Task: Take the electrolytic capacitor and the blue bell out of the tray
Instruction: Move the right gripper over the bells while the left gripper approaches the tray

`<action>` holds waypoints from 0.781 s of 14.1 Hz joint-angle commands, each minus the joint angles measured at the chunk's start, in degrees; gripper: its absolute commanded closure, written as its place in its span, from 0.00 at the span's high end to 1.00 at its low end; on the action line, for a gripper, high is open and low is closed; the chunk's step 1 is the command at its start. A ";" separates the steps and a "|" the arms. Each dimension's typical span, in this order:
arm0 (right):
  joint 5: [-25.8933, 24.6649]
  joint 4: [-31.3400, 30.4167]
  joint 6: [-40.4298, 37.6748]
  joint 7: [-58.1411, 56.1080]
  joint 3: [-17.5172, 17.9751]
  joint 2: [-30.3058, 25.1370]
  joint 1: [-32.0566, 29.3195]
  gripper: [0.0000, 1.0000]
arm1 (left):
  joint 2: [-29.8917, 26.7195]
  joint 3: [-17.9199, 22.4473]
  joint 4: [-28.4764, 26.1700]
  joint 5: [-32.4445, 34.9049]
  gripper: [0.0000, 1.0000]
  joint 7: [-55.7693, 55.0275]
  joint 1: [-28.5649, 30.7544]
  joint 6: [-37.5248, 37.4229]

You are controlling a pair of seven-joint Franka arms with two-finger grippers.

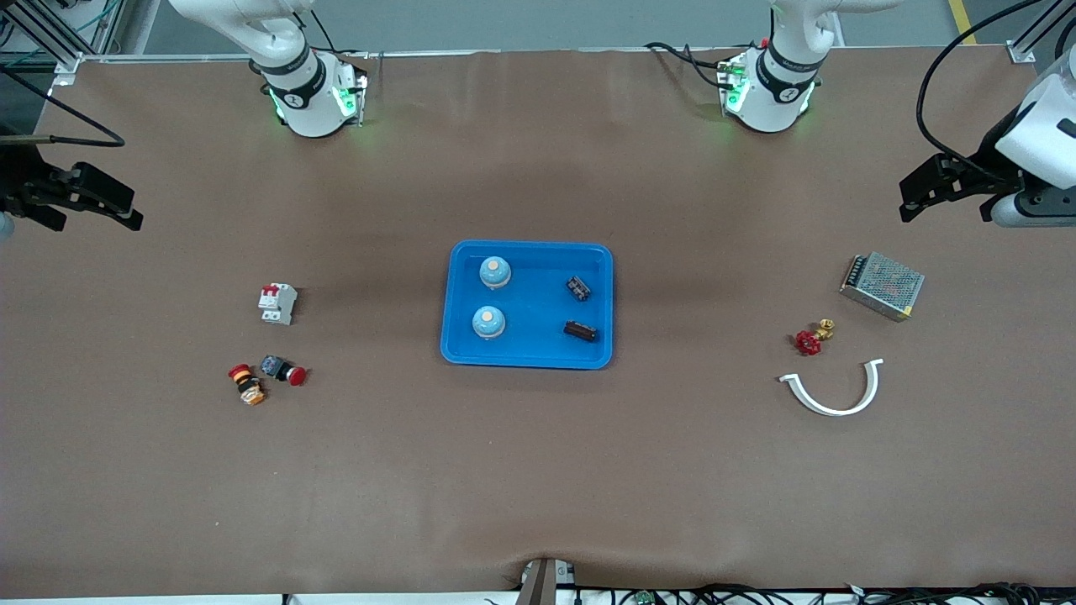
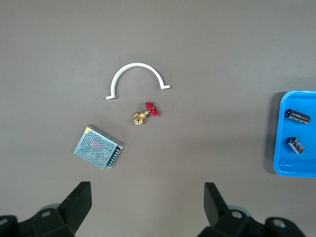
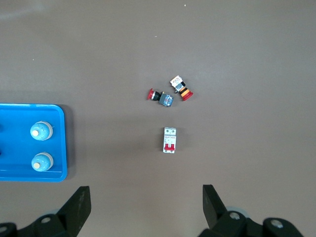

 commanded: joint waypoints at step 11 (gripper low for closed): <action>-0.84 -1.54 5.09 39.02 0.34 4.54 27.88 1.00 | 0.77 -3.11 -4.55 -0.68 1.00 -8.60 -0.24 -3.28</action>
